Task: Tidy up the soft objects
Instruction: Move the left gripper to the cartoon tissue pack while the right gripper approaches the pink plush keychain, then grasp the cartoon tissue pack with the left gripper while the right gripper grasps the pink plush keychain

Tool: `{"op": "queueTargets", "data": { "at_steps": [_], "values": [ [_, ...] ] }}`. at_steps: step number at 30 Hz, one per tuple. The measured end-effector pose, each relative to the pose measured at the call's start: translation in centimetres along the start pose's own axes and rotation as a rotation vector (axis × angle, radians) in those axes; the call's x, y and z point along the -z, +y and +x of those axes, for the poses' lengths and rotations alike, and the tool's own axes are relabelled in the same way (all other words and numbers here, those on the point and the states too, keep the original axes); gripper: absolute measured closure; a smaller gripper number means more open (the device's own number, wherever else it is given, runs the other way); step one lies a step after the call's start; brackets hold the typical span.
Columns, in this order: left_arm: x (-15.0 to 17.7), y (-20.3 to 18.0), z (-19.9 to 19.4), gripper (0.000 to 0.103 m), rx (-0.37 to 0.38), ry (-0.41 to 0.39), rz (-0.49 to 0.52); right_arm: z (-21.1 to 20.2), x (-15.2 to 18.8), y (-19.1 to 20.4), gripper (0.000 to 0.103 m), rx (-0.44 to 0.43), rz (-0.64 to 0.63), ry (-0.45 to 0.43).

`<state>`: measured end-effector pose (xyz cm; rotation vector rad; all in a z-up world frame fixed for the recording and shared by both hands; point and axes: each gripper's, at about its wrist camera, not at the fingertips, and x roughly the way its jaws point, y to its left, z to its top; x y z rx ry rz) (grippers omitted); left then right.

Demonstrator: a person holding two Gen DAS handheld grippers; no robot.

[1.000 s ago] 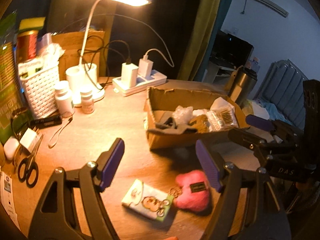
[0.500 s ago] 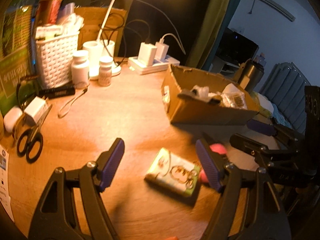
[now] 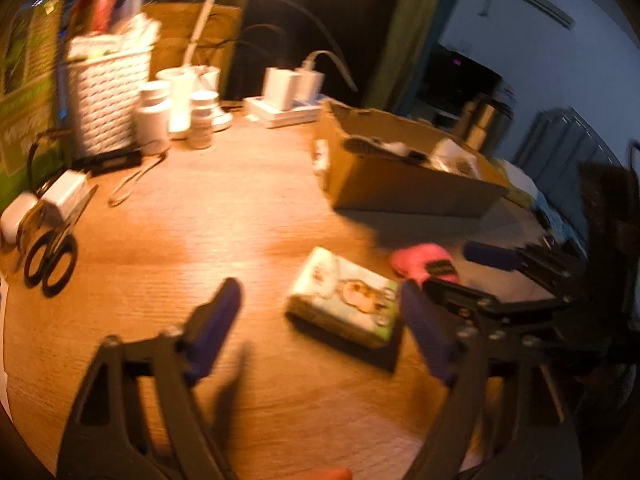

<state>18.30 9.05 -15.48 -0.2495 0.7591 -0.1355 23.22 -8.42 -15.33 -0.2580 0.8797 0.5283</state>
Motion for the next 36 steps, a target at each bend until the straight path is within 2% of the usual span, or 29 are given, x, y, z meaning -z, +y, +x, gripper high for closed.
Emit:
{"op": "queueTargets", "data": {
  "at_steps": [3, 9, 11, 15, 17, 23, 24, 28, 30, 36],
  "values": [
    [0.2, -1.2, 0.2, 0.01, 0.025, 0.021, 0.042, 0.2, 0.3, 0.1, 0.025, -0.002, -0.006, 0.016],
    [0.4, -1.3, 1.4, 0.01, 0.004, 0.085, 0.031, 0.2, 0.8, 0.1, 0.03, -0.005, -0.004, 0.029],
    [0.4, -1.6, 1.8, 0.01, -0.006, 0.1, 0.042, 0.3, 0.9, 0.0, 0.039, -0.01, -0.002, 0.031],
    [0.6, -2.0, 2.5, 0.01, -0.022, 0.132, 0.059, 0.4, 1.0, -0.4, 0.047, -0.031, 0.008, 0.032],
    [0.5, -2.1, 2.7, 0.01, -0.028, 0.142, 0.064, 0.4, 0.9, -0.6, 0.058, -0.038, 0.014, 0.027],
    [0.6, -2.6, 3.1, 0.012, -0.032, 0.153, 0.1, 0.3, 1.1, -1.1, 0.062, -0.067, 0.027, 0.021],
    [0.5, -2.7, 3.1, 0.02, -0.031, 0.152, 0.103, 0.2, 1.2, -1.2, 0.062, -0.07, 0.029, 0.019],
    [0.5, -3.1, 3.5, 0.034, -0.037, 0.16, 0.117, 0.0, 1.4, -1.8, 0.065, -0.077, 0.037, 0.013],
    [0.4, -3.3, 3.5, 0.048, -0.033, 0.161, 0.124, -0.2, 1.5, -2.2, 0.066, -0.081, 0.045, 0.007],
    [0.4, -4.0, 3.7, 0.061, -0.029, 0.162, 0.137, -1.1, 1.8, -3.2, 0.067, -0.077, 0.058, -0.015]
  ]
}}
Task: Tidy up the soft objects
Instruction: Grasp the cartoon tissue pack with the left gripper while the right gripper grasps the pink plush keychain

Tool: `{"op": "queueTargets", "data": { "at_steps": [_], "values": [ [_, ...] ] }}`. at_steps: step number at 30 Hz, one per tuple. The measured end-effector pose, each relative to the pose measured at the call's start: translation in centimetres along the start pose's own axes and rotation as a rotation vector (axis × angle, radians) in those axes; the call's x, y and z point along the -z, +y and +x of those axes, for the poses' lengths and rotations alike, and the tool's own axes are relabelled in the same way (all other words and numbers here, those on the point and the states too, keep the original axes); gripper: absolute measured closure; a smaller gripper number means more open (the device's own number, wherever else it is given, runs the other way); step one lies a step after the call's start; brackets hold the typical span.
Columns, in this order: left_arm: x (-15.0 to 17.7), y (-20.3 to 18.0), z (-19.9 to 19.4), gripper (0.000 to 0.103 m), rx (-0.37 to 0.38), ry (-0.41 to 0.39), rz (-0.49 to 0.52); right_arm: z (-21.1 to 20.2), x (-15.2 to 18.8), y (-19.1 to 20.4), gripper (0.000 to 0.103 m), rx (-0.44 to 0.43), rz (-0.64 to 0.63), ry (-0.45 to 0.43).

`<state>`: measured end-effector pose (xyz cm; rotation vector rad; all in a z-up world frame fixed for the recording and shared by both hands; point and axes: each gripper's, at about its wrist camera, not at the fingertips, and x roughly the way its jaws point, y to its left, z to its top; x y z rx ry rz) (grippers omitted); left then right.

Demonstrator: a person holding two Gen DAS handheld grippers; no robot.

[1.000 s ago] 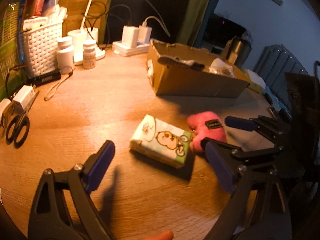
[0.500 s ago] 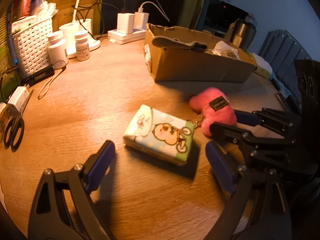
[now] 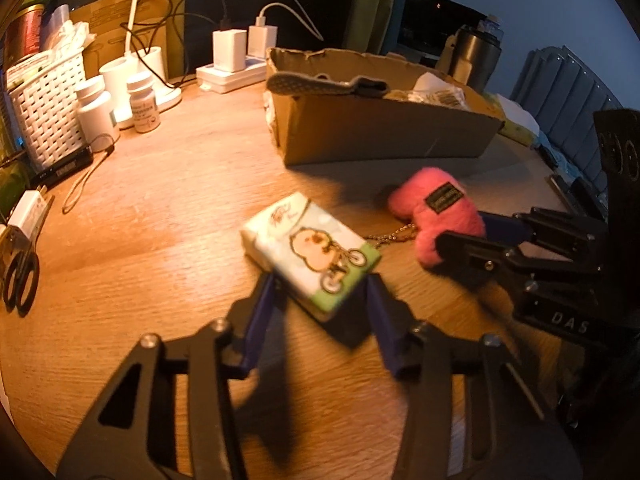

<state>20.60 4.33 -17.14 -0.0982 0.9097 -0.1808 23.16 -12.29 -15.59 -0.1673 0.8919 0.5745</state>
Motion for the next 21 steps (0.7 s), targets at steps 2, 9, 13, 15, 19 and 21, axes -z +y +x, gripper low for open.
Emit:
{"op": "queueTargets", "data": {
  "at_steps": [2, 9, 13, 15, 19, 21],
  "values": [
    [0.0, -0.3, 0.0, 0.062, 0.001, -0.007, 0.0, -0.3, 0.2, -0.4, 0.067, 0.007, 0.008, -0.007],
    [-0.4, -1.5, -0.5, 0.074, 0.012, -0.034, 0.023, -1.6, 0.5, -1.7, 0.067, 0.022, 0.032, -0.035],
    [-0.4, -1.6, -0.5, 0.074, 0.004, -0.034, 0.024, -2.1, 0.6, -2.0, 0.067, 0.027, 0.035, -0.043],
    [-0.3, -1.4, -0.3, 0.073, 0.002, -0.026, 0.016, -2.2, 0.7, -2.1, 0.067, 0.028, 0.036, -0.043],
    [0.0, -0.9, -0.4, 0.066, 0.007, -0.014, -0.005, -2.2, 0.9, -2.1, 0.067, 0.027, 0.037, -0.04],
    [0.0, -1.0, -0.4, 0.049, -0.012, -0.013, -0.002, -2.2, 0.8, -1.9, 0.067, 0.025, 0.035, -0.04]
  ]
}}
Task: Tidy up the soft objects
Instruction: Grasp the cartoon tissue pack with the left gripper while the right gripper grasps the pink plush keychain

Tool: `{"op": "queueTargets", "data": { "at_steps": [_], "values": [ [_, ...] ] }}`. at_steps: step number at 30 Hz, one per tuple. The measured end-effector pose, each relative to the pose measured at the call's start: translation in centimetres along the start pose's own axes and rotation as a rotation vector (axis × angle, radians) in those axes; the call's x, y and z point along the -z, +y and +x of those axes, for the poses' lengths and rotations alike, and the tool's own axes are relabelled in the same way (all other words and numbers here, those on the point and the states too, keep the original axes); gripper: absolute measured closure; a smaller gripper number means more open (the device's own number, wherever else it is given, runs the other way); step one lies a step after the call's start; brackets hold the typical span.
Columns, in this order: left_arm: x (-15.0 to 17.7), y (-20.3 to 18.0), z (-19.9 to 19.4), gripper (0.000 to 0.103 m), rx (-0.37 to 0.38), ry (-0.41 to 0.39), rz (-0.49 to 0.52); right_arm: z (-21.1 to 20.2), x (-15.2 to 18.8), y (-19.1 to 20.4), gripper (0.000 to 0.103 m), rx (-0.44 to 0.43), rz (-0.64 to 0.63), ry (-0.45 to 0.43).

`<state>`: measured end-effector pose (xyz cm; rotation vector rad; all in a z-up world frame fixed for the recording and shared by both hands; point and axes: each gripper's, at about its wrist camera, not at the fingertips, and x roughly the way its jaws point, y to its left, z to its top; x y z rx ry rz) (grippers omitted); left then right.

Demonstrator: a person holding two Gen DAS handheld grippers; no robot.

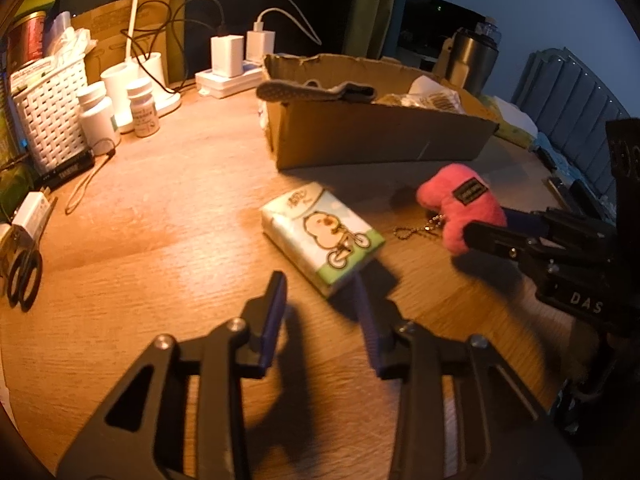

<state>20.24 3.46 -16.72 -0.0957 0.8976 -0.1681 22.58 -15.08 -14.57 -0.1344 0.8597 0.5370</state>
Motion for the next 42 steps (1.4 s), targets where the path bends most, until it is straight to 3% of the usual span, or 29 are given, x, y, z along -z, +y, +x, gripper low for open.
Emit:
{"op": "queueTargets", "data": {
  "at_steps": [7, 12, 24, 26, 28, 32, 42],
  "values": [
    [-0.5, -0.4, -0.5, 0.041, 0.005, -0.036, 0.018, 0.0, -0.3, 0.4, 0.067, -0.004, -0.009, -0.002],
    [-1.5, -1.0, 0.3, 0.027, 0.003, -0.034, 0.028, 0.1, -0.4, 0.2, 0.067, -0.001, -0.004, 0.0],
    [-3.1, -1.4, 3.4, 0.027, -0.027, 0.029, 0.009, 1.1, -0.9, -1.7, 0.067, -0.01, 0.026, 0.006],
    [-3.1, -1.3, 3.8, 0.028, -0.023, 0.033, 0.007, 1.1, -1.0, -1.8, 0.067, -0.013, 0.026, 0.005],
    [-3.1, -1.3, 3.8, 0.04, -0.021, 0.029, 0.01, 1.2, -1.1, -1.8, 0.067, -0.015, 0.026, 0.004],
    [-3.1, -1.1, 3.8, 0.048, -0.016, 0.028, 0.015, 1.1, -1.3, -1.7, 0.067, -0.014, 0.021, 0.0],
    [-3.6, -1.4, 1.5, 0.052, 0.013, -0.025, 0.024, -0.6, -2.7, -0.7, 0.067, -0.011, -0.014, -0.033]
  ]
}}
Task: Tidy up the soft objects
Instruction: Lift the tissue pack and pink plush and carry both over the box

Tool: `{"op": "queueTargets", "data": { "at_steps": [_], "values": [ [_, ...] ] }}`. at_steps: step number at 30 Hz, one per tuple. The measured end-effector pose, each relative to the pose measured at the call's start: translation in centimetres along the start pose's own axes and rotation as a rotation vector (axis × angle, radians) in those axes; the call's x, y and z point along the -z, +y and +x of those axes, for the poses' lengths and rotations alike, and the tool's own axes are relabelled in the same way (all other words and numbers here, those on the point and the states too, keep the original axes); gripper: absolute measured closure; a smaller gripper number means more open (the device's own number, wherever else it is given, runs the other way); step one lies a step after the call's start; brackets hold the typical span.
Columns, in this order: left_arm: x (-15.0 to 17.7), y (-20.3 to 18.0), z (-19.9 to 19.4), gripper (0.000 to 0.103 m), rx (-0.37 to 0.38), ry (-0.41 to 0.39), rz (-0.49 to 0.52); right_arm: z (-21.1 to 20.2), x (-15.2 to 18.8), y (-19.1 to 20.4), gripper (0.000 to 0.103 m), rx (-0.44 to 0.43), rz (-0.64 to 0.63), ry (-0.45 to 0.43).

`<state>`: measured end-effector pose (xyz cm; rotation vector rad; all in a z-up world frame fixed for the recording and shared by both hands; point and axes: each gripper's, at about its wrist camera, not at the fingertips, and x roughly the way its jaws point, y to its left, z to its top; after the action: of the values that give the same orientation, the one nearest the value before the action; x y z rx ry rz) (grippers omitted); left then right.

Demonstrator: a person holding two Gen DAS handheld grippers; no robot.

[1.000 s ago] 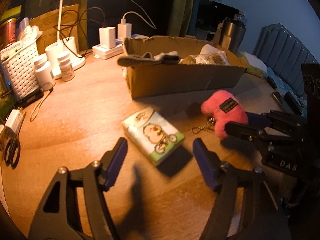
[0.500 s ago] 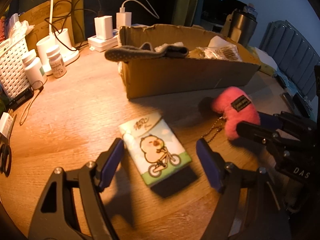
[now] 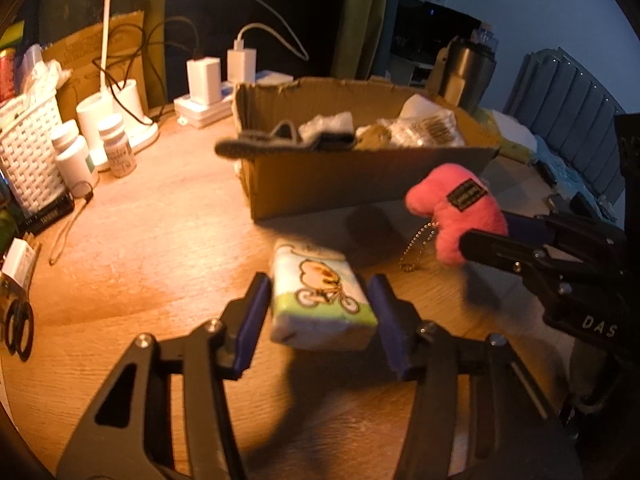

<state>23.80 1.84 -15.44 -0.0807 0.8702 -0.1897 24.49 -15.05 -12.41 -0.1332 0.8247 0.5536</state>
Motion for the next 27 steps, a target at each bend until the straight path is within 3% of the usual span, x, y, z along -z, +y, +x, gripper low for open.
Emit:
{"op": "queueTargets", "data": {
  "at_steps": [13, 27],
  "values": [
    [-1.5, -1.3, -2.7, 0.053, 0.031, -0.069, 0.027, -2.5, -1.7, -0.3, 0.067, 0.016, -0.012, -0.05],
    [-5.5, -2.2, -5.7, 0.053, 0.014, -0.176, 0.045, -4.3, -4.0, -1.9, 0.067, 0.024, -0.014, -0.116]
  ]
}}
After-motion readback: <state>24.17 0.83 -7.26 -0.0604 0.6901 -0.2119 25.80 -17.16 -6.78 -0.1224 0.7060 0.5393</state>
